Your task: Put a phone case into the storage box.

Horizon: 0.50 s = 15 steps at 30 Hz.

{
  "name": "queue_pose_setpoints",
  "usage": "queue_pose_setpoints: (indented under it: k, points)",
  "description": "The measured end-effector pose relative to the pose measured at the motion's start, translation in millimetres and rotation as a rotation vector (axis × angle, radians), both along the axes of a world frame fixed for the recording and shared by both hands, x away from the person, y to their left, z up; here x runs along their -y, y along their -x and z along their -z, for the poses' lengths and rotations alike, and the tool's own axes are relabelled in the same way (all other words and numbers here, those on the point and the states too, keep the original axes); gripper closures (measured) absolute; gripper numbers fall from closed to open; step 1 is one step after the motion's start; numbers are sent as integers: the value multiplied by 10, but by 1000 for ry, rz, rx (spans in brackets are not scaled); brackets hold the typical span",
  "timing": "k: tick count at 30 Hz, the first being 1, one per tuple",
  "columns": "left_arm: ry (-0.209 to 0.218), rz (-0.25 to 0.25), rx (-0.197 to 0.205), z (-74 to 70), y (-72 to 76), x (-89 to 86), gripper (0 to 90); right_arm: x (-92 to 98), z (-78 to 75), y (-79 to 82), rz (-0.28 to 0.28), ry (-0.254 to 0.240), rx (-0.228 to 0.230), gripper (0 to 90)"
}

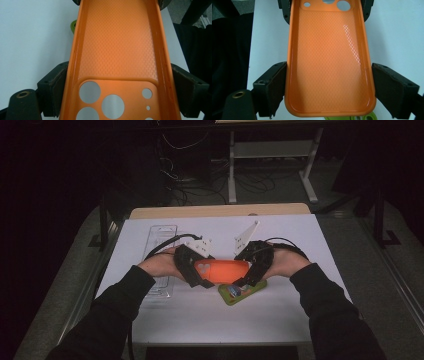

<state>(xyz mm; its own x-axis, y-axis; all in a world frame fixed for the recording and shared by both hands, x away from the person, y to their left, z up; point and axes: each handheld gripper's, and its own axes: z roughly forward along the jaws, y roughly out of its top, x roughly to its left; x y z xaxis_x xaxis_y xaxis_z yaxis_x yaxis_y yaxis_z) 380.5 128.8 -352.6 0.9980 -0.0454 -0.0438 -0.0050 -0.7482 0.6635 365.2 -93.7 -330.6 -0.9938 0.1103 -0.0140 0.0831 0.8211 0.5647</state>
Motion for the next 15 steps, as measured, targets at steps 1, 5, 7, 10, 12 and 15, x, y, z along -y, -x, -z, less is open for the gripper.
queue_pose_setpoints:
  k: [1,5,7,10,12,15]
  points:
    - [0,2,3,-1,-4,-2,140,0,1,-1,0,-1,-1,153]
    - [-11,6,-4,8,-9,5,147,-3,12,-6,-1,-5,-14,151]
    - [-17,5,12,20,1,14,155,-3,22,-4,-1,-1,-7,148]
    - [-9,4,-1,40,6,16,159,8,33,-9,-6,-7,6,146]
    - [-12,1,-12,64,17,23,161,26,59,-10,-12,-16,-20,143]
    - [-41,-16,-24,113,39,49,161,54,121,3,18,-14,-72,79]
